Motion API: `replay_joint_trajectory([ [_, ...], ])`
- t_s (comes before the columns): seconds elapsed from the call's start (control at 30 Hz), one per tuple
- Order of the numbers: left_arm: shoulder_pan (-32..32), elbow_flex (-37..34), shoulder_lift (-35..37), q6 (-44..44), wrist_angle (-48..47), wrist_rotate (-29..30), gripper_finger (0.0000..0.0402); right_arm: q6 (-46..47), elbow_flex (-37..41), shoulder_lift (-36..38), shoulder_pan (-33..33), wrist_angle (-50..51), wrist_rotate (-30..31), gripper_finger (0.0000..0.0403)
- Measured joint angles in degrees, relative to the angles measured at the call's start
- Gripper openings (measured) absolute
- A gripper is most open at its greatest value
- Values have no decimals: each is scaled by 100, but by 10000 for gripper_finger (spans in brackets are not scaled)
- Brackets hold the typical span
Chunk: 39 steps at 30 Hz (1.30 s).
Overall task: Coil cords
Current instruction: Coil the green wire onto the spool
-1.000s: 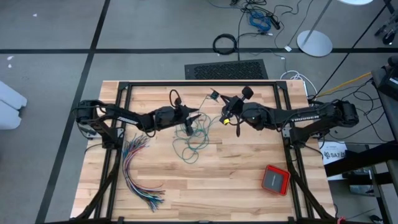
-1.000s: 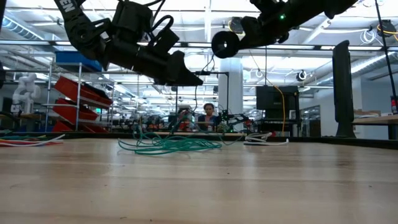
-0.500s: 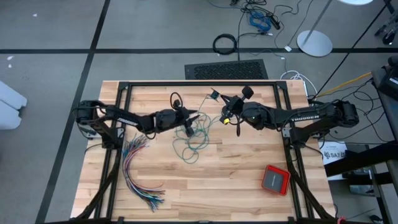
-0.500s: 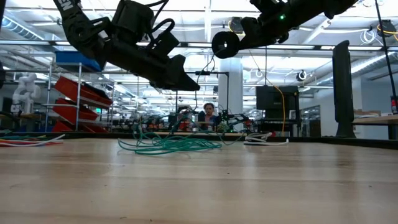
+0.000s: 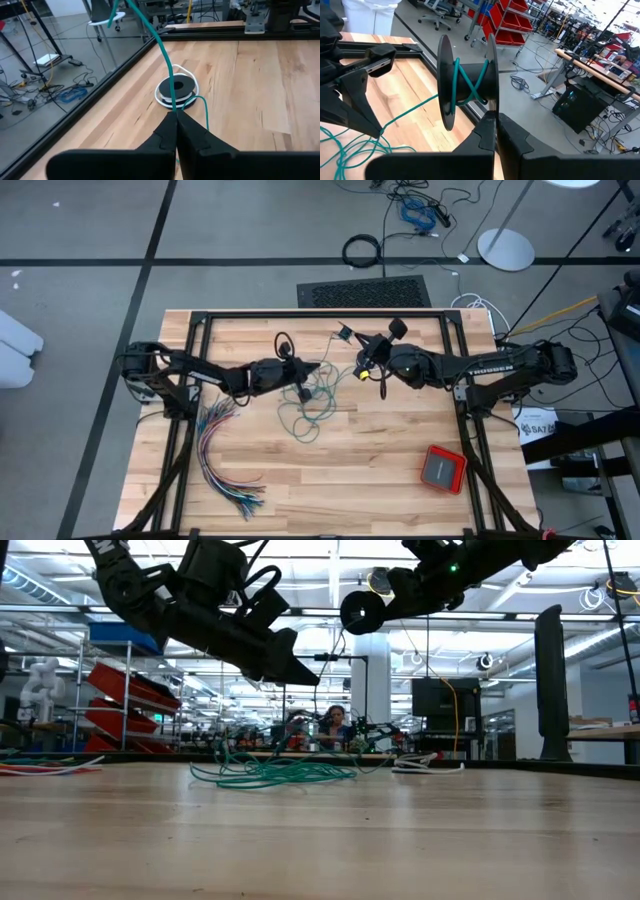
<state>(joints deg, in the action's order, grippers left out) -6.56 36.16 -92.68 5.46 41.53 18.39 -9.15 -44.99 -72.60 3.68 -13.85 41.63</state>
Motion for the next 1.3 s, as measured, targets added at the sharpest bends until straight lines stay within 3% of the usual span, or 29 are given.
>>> replay_joint_trajectory([
  [0.33, -54, 34, -124, 284, 60, -16, 1, 98, 0, 0, 0, -2, -151, 0],
  [0.57, -217, 316, -911, 239, 231, -389, 1, 188, 0, 0, -4, 76, -166, 0],
  [0.97, -451, 1737, -2082, 349, 231, -1094, 0, 327, 0, 0, -4, 261, -298, 0],
  [1.3, -304, 2653, -2146, 771, -614, -1396, 0, 403, 1, -2, 50, 604, -251, 0],
])
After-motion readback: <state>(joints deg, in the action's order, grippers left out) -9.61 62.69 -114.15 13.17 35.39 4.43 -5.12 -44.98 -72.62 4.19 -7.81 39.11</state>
